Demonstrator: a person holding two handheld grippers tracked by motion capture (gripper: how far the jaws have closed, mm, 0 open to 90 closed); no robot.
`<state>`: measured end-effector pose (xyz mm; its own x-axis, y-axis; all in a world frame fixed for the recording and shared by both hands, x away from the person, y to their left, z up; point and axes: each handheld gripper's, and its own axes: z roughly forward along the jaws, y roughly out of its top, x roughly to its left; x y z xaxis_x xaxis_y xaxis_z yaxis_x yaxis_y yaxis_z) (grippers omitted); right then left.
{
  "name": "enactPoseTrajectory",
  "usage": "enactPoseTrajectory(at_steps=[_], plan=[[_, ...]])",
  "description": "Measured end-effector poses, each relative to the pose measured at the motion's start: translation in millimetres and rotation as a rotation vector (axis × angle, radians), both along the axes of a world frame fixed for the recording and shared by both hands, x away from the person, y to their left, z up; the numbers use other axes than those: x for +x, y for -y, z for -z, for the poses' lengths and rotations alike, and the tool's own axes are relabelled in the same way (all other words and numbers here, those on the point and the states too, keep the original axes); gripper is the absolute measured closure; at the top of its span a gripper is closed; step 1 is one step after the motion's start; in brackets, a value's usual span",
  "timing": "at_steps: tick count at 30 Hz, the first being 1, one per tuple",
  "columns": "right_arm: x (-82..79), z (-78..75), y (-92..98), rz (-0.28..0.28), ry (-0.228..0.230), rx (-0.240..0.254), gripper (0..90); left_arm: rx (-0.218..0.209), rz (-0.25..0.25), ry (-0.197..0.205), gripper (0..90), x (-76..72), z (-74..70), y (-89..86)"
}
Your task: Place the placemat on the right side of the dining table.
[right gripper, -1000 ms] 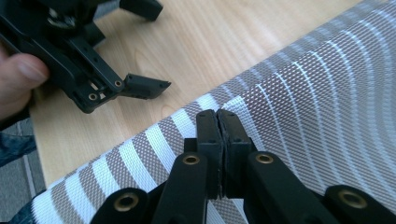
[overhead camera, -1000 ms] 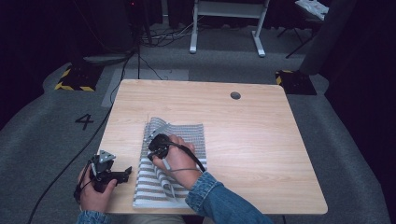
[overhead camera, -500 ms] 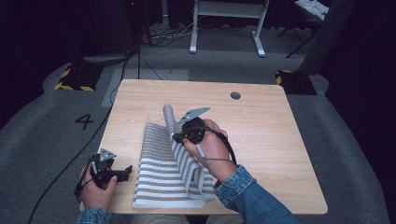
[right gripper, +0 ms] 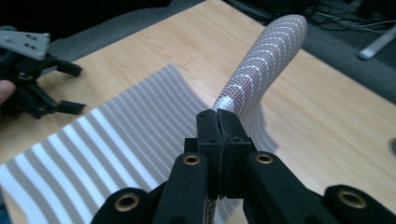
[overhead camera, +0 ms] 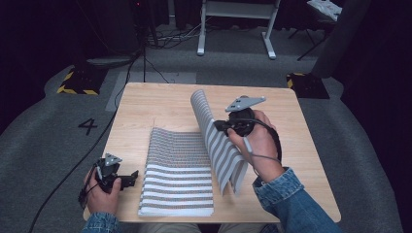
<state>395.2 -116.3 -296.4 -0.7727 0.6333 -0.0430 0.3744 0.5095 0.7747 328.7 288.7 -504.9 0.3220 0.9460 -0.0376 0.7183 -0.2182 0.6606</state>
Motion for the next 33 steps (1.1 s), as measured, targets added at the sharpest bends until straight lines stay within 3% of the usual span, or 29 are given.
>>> enactPoseTrajectory(at_steps=[11,16,18,19,25,33], plan=[[13.3,-13.3,50.0,0.105,0.052,-0.031,89.5,0.002,0.0,0.0,0.0,0.1,0.0,0.1],[19.2,-20.3,82.7,0.18,0.088,-0.046,89.5,0.006,0.002,-0.003,0.0,2.6,-0.3,0.1],[19.8,-20.6,86.6,0.191,0.09,-0.045,89.5,0.0,0.004,-0.001,0.0,3.2,0.0,0.5],[22.0,-20.7,99.5,0.225,0.103,-0.061,89.5,0.0,0.003,-0.001,0.0,3.5,0.0,0.7],[28.5,-18.6,132.4,0.304,0.123,-0.091,89.5,0.0,0.003,-0.001,0.0,3.5,0.0,0.7],[32.9,-16.2,164.8,0.371,0.16,-0.162,89.5,0.0,0.003,-0.002,0.0,3.4,0.0,0.7]])
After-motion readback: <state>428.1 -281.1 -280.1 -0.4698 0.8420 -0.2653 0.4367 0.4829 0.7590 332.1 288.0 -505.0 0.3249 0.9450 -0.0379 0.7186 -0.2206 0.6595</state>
